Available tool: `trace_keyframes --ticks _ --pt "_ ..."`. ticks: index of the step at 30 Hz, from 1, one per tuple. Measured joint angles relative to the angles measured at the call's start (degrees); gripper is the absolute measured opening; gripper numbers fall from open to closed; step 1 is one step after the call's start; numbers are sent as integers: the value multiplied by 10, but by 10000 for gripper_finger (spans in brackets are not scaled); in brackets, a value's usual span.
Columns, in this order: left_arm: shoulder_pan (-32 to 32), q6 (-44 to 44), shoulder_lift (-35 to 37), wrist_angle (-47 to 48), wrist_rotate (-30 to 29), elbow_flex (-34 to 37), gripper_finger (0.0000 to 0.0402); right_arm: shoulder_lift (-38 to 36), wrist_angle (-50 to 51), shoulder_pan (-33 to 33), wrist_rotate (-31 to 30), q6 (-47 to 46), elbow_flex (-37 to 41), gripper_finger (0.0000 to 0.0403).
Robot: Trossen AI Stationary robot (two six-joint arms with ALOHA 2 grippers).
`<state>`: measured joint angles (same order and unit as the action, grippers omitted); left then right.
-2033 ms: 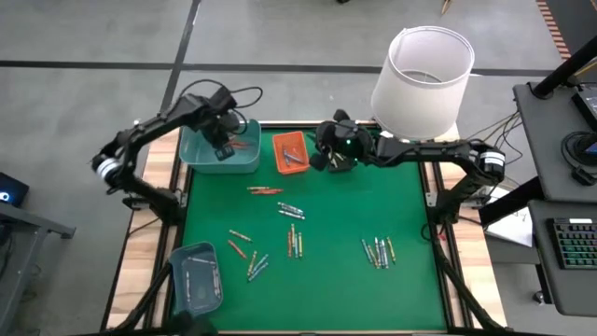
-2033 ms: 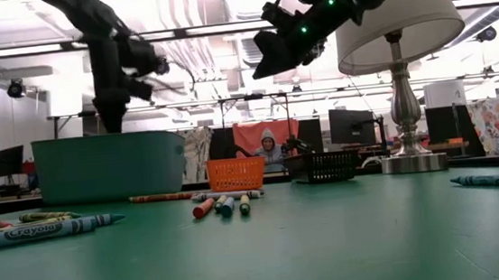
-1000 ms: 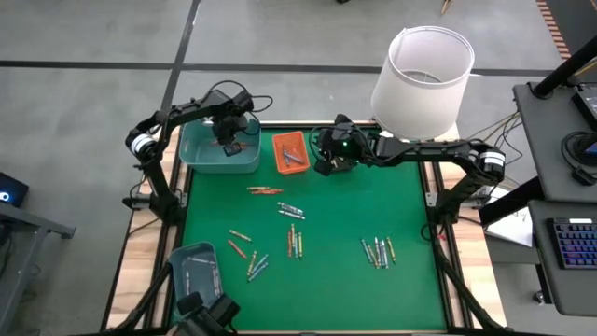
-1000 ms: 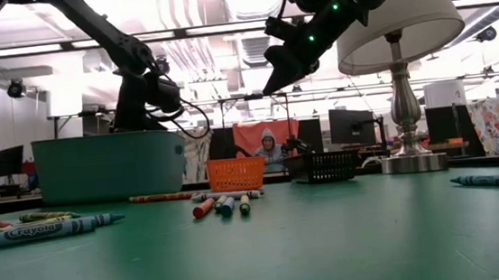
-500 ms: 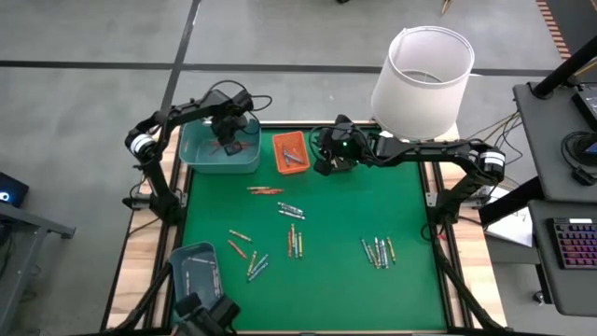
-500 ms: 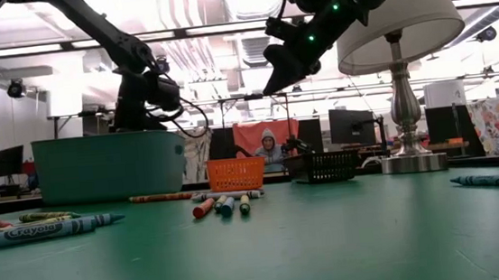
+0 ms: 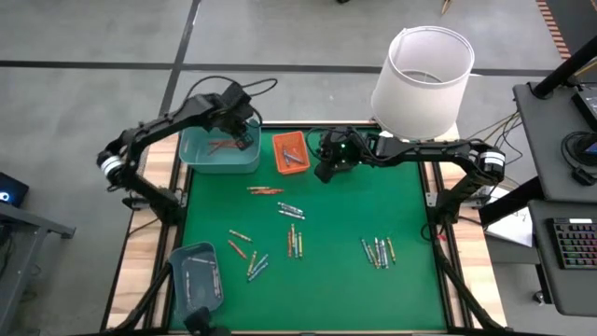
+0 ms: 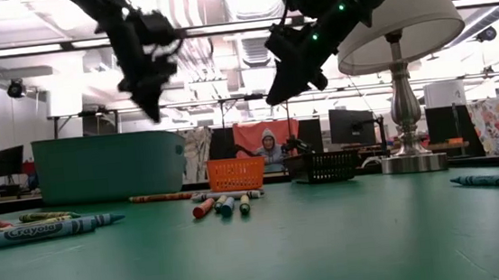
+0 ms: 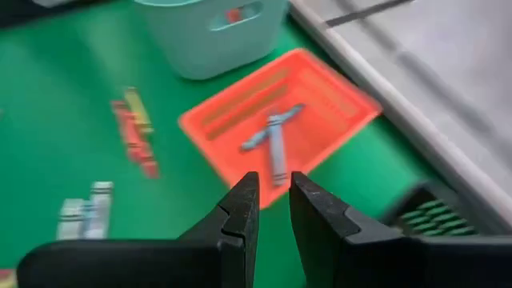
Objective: Sort crayons
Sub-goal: Put the green crayon into the black bin
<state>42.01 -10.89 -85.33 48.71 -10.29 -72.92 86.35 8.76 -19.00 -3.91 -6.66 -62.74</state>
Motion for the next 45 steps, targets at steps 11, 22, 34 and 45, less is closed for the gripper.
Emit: trace_keyframes --ticks 11,22,34,45 --pt "-117 14 138 -256 100 125 64 0 166 26 264 -167 1 61" --pt "-225 19 151 -382 100 170 64 1 533 139 291 -356 2 61" --pt "-284 28 134 -381 99 170 64 1 617 313 264 -498 24 55" --pt "-332 59 135 -380 96 170 64 0 588 394 187 -598 92 38"
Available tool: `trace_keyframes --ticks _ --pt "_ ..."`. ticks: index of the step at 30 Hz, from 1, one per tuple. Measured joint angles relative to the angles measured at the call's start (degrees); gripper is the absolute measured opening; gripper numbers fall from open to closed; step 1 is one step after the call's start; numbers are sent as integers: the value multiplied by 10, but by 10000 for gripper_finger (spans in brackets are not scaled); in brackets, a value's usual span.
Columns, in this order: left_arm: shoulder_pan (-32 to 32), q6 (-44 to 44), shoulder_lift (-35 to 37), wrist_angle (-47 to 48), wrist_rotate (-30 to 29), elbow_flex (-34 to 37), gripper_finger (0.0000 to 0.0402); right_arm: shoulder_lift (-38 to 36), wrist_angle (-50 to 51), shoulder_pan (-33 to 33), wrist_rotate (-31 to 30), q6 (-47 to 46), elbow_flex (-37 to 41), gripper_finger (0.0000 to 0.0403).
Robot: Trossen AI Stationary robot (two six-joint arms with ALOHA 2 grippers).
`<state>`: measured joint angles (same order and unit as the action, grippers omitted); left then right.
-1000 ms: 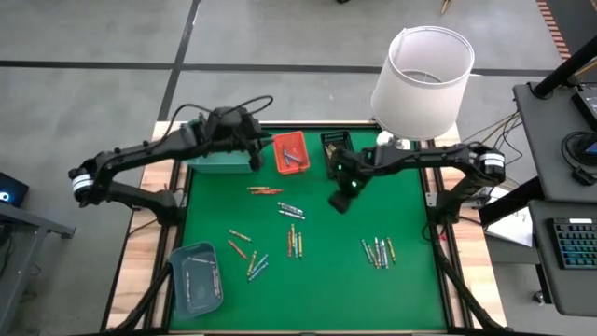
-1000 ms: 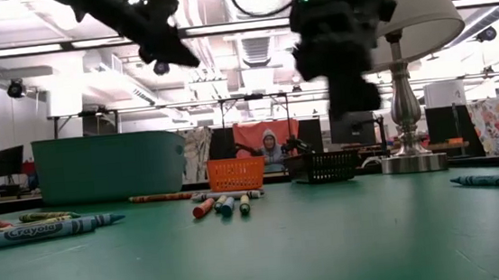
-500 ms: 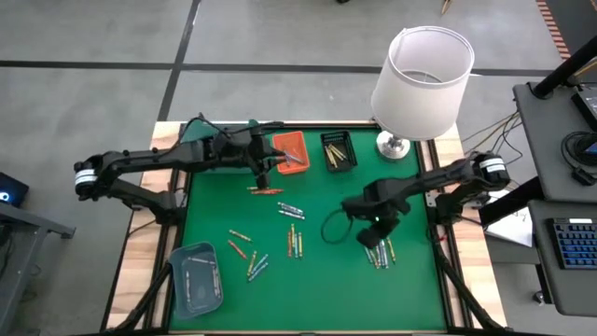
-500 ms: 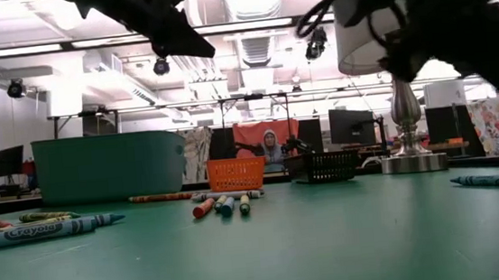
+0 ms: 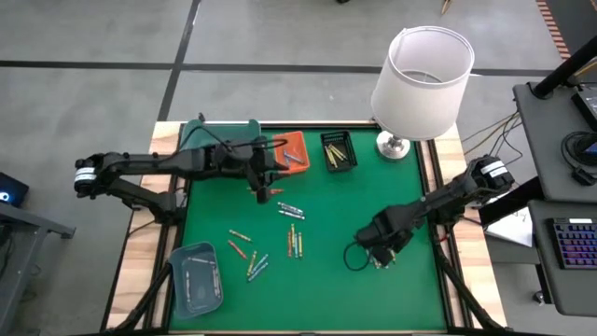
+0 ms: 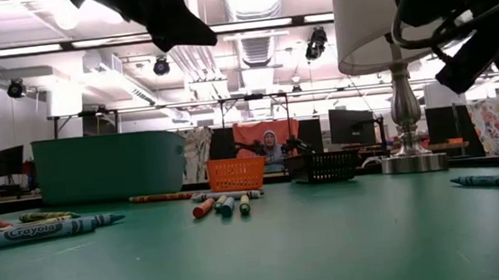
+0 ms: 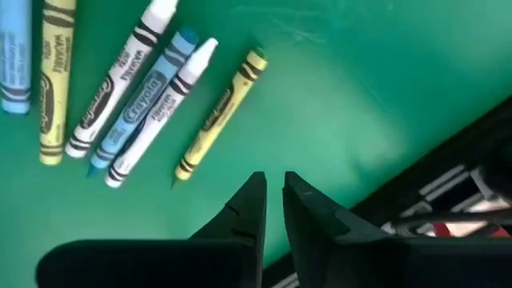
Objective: Sort crayons
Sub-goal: Put the green crayon into the black bin
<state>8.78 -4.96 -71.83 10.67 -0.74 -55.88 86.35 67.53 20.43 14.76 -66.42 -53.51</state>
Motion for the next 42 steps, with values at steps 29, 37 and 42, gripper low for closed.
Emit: trace_keyframes --ticks 29,37,42 --pt "-11 4 0 -11 -4 0 64 -2 -134 -1 -86 -30 88 114" --pt "-11 6 0 -10 -4 0 64 -1 -130 -1 -90 -16 89 39" --pt "-11 6 0 -10 -4 1 64 -1 -118 -2 -92 -6 89 13"
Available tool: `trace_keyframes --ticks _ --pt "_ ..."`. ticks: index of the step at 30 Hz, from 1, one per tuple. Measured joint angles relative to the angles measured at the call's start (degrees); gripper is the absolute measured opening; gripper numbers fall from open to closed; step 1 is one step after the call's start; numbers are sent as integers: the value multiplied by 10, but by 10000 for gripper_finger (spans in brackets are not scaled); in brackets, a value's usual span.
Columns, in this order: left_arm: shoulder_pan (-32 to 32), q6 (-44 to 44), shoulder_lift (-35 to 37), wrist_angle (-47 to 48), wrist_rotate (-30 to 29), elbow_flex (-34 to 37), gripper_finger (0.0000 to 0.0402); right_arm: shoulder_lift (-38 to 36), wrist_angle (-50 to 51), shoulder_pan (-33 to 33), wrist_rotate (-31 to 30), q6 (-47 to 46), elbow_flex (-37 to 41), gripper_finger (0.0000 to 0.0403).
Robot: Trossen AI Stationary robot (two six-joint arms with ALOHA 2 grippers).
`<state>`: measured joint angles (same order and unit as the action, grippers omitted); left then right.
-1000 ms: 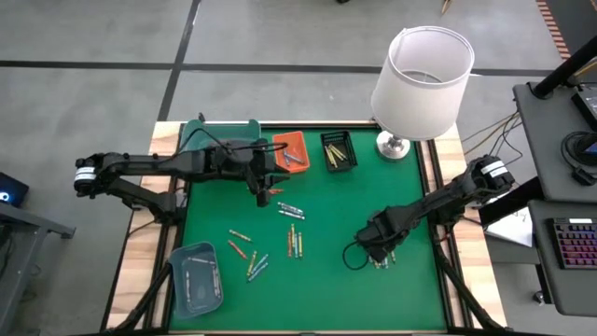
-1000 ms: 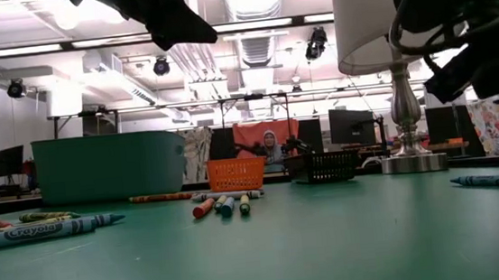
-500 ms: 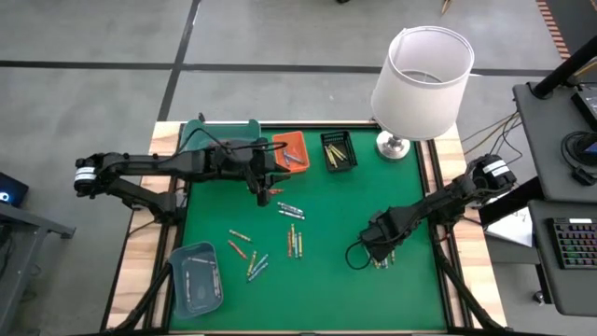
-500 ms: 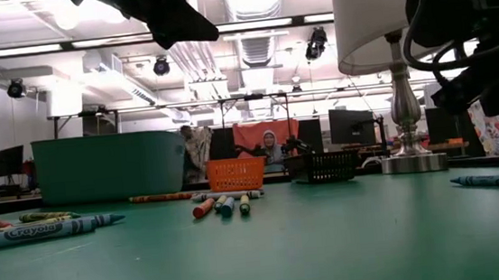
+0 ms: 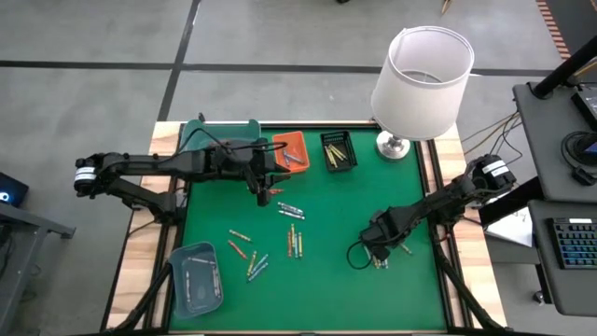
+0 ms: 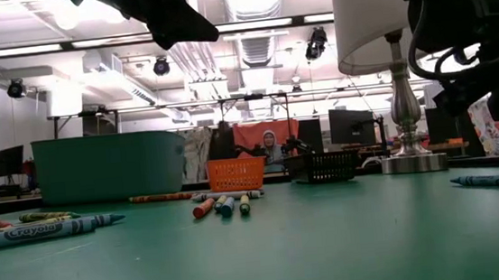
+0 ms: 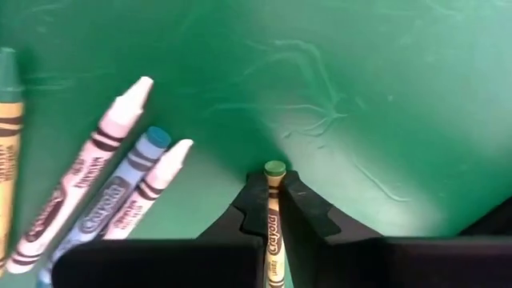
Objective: Sort crayons
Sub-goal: Put the green crayon into the black bin
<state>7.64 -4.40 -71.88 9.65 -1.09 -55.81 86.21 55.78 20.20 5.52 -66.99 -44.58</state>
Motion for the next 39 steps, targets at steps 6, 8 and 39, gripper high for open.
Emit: trace_keyframes --ticks 6,8,39 --pt "0 0 0 0 0 0 64 -6 45 -11 -5 2 -9 13" --pt "0 0 0 0 0 0 64 -12 68 -15 -10 6 -24 13" --pt "0 -17 -30 -25 0 0 64 -50 -656 -320 -352 619 -71 13"
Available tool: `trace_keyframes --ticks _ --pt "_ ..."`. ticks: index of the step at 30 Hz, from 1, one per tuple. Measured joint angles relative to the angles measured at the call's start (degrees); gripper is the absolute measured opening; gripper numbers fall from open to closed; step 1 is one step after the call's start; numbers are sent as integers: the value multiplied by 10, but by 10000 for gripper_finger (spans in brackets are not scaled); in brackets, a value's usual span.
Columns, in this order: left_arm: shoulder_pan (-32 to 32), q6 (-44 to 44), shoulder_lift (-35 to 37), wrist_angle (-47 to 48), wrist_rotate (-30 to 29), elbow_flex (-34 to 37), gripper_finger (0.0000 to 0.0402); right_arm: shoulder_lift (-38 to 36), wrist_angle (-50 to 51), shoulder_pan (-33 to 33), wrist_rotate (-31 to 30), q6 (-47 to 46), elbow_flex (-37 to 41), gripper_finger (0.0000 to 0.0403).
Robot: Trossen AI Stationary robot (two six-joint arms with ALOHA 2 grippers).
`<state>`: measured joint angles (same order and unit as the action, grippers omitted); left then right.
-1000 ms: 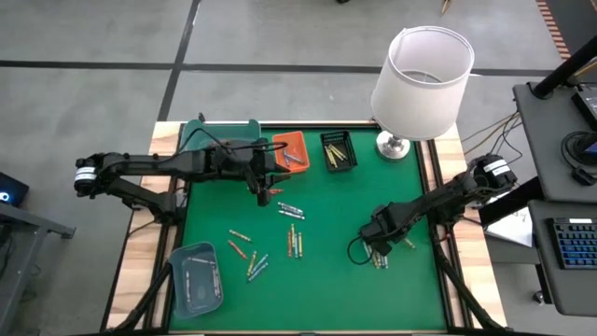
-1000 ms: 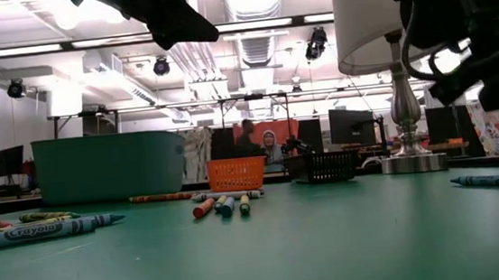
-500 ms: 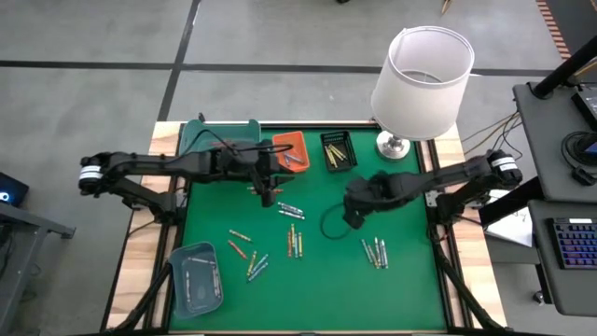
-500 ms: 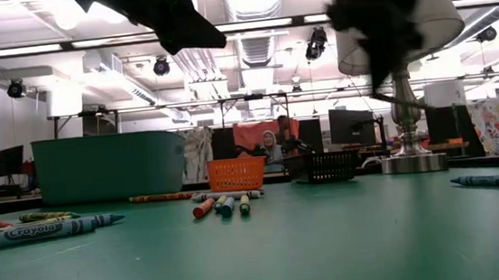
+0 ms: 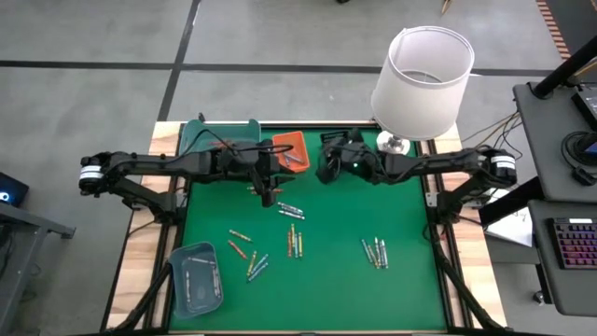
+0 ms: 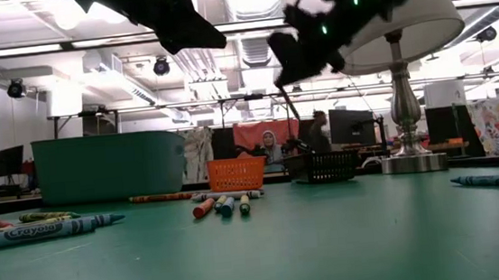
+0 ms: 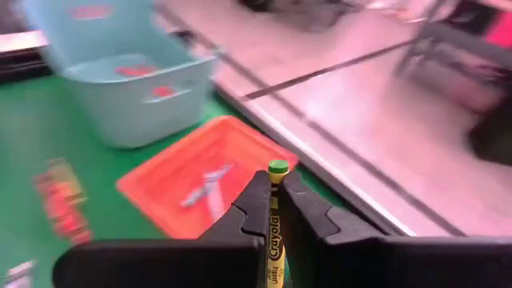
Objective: Sort crayons
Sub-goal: Put the green crayon into the black bin
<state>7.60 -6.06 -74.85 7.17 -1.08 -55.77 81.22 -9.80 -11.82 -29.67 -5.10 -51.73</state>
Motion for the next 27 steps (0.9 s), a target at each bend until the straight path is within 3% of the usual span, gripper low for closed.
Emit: trace_keyframes --ticks 5,27 --pt "0 -4 1 0 0 0 64 1 -18 -47 -79 -32 52 13" --pt "0 11 0 -11 0 0 64 0 -16 -66 -44 -54 71 13"
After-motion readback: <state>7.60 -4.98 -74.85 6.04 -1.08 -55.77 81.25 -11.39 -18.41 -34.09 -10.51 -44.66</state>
